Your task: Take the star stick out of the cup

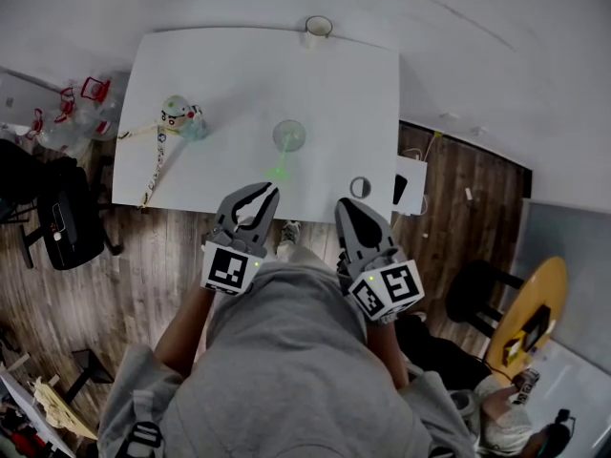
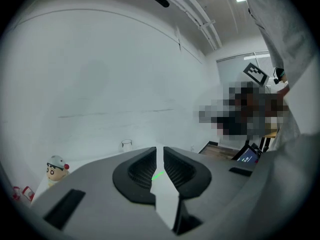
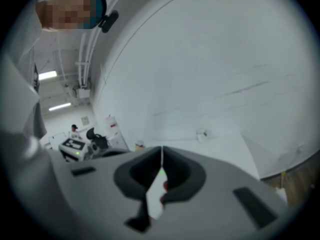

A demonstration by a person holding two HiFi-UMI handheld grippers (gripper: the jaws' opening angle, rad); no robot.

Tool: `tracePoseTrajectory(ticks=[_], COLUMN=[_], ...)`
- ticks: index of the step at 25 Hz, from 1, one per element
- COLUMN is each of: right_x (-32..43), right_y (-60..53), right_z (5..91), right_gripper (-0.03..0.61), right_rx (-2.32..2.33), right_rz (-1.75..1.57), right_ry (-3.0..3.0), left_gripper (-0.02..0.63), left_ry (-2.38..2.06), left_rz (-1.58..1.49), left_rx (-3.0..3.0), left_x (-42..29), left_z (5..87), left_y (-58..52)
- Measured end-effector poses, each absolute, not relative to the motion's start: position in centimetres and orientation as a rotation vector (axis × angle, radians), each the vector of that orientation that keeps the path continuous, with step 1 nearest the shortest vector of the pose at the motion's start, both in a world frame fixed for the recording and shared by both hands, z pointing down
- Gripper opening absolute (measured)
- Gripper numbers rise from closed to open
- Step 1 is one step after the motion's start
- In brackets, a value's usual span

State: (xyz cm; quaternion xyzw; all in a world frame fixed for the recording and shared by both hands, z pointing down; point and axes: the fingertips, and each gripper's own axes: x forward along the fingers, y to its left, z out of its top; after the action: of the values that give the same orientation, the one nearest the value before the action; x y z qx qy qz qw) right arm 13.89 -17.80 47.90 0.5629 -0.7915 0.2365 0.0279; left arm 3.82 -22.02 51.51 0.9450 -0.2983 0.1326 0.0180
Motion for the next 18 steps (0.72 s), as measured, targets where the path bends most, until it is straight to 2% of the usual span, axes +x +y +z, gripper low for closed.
tracePoseTrajectory(ticks=[9,18], right_x=[14.6,15.2], right_y=[-18.1,-17.8], right_z=[48.7,49.2], right_gripper=[0.035,0.035], right_rx=[1.818,1.896], right_rz=[0.777,0.811], right_ry=[-2.377,-2.301], left_gripper=[0.153,0.166], left_ry=[-0.756,-0.711], left_rz=[0.606,0.775], left_rx=[2.945,2.931], left_x=[5.2,5.3], left_z=[55.2,58.5], left_y=[-22.6,-23.4])
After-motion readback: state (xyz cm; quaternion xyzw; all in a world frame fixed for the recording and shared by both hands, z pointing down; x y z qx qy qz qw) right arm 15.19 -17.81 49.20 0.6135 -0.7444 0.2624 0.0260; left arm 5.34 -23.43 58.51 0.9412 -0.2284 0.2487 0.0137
